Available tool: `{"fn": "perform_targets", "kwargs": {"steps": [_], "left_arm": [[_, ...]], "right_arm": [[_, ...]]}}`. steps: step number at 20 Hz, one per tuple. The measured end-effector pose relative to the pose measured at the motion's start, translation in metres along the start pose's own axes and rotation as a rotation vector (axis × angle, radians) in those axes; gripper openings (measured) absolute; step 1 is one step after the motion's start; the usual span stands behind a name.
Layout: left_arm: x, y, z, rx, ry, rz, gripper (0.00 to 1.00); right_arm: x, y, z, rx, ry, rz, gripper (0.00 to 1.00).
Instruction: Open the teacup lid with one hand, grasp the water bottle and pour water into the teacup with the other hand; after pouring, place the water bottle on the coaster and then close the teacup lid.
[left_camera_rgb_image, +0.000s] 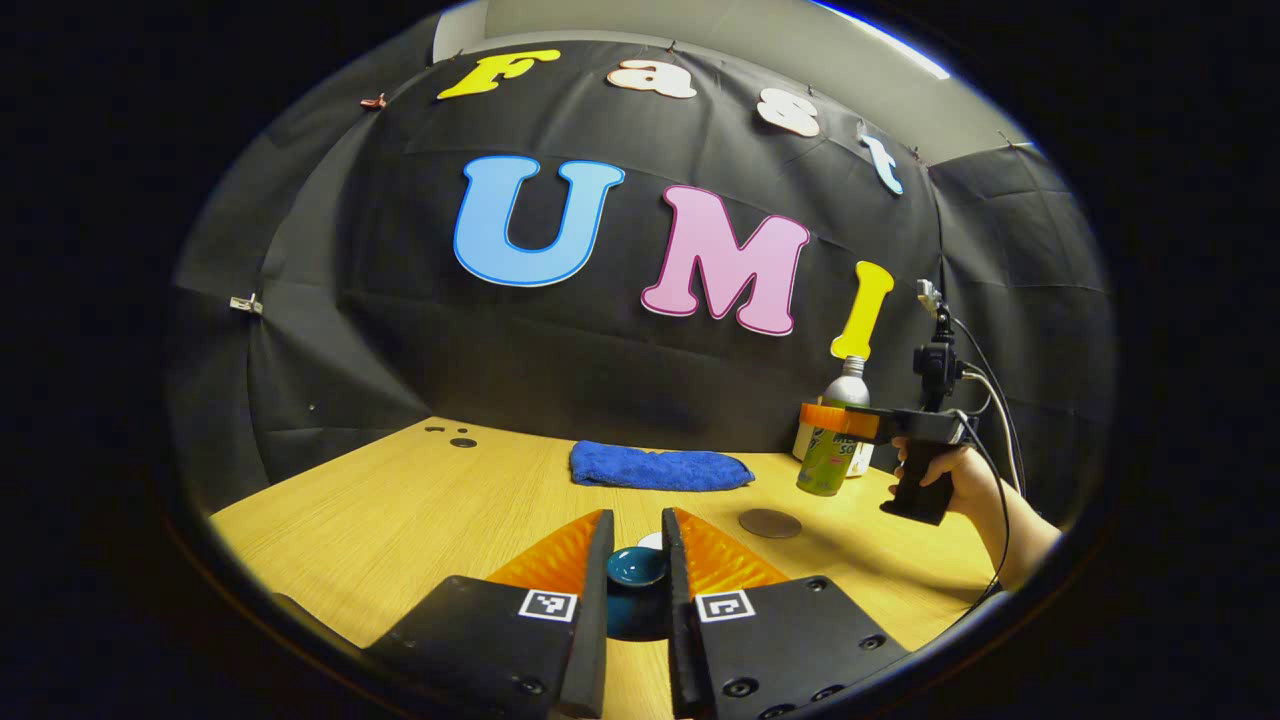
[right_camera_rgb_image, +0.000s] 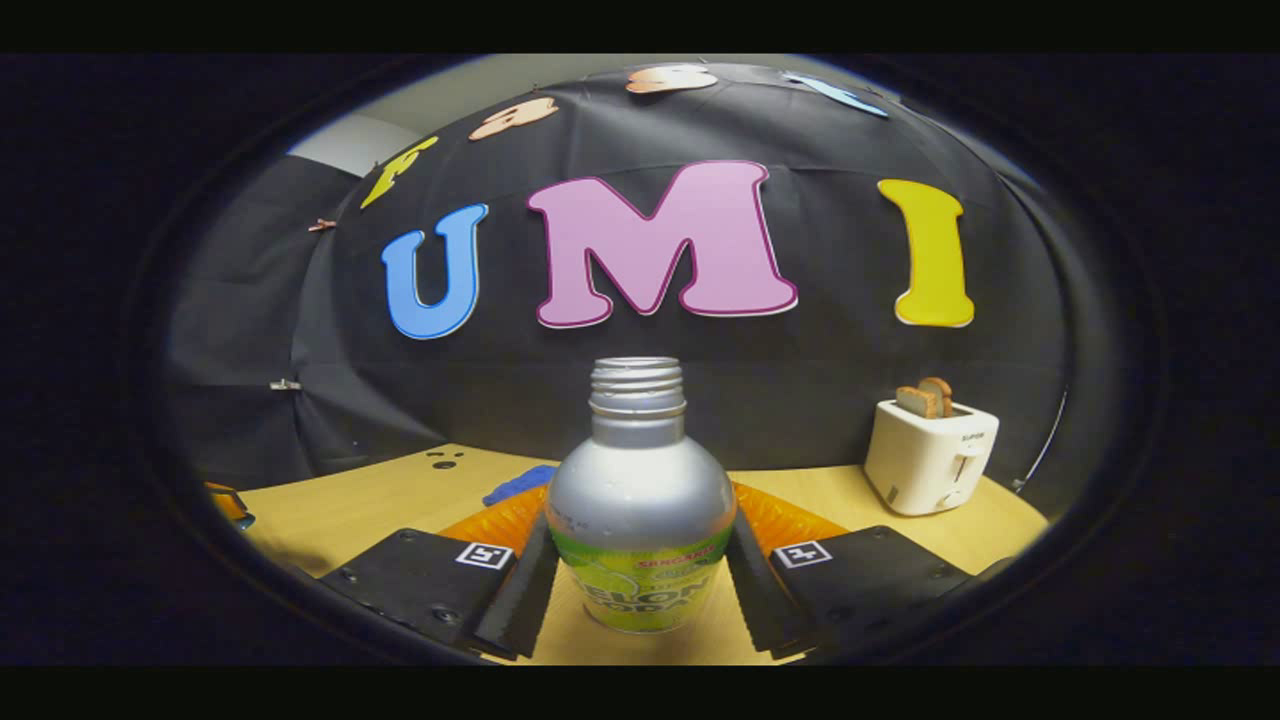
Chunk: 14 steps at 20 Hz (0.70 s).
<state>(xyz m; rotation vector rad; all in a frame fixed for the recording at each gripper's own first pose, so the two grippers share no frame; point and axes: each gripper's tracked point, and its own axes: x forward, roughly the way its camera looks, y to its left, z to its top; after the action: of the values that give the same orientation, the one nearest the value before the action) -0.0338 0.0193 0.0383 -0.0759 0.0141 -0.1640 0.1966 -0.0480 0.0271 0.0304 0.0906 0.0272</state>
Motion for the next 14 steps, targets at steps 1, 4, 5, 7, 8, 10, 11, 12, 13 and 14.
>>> {"fn": "perform_targets", "kwargs": {"steps": [1,4,5,7,8,10,11,12,13,14], "left_arm": [[0.0,0.001,-0.001,0.002,0.002,0.003,0.32],[0.001,0.003,-0.004,0.003,0.015,0.011,0.29],[0.002,0.004,-0.006,0.005,0.016,0.013,0.29],[0.004,0.006,-0.009,0.006,0.026,0.017,0.29],[0.005,0.006,-0.011,0.004,0.032,0.016,0.29],[0.007,0.004,-0.013,0.007,0.041,0.015,0.29],[0.007,0.003,-0.013,0.013,0.041,0.013,0.29],[0.008,0.003,-0.014,0.02,0.042,0.011,0.3],[0.008,0.002,-0.014,0.025,0.042,0.01,0.3],[0.009,0.002,-0.015,0.026,0.046,0.009,0.3]], "right_arm": [[0.006,0.003,-0.007,0.011,-0.001,0.006,0.79],[0.026,-0.001,-0.027,-0.039,0.006,-0.001,0.79],[0.03,-0.002,-0.035,-0.064,0.019,-0.006,0.79],[0.036,-0.002,-0.046,-0.073,0.037,-0.002,0.79],[0.037,0.0,-0.051,-0.062,0.044,0.004,0.8],[0.041,0.002,-0.057,-0.056,0.046,0.01,0.81],[0.043,0.0,-0.06,-0.06,0.048,0.006,0.81],[0.044,-0.001,-0.062,-0.066,0.051,0.001,0.8],[0.046,-0.002,-0.066,-0.071,0.056,0.002,0.81],[0.048,-0.002,-0.068,-0.077,0.063,0.0,0.81]]}}
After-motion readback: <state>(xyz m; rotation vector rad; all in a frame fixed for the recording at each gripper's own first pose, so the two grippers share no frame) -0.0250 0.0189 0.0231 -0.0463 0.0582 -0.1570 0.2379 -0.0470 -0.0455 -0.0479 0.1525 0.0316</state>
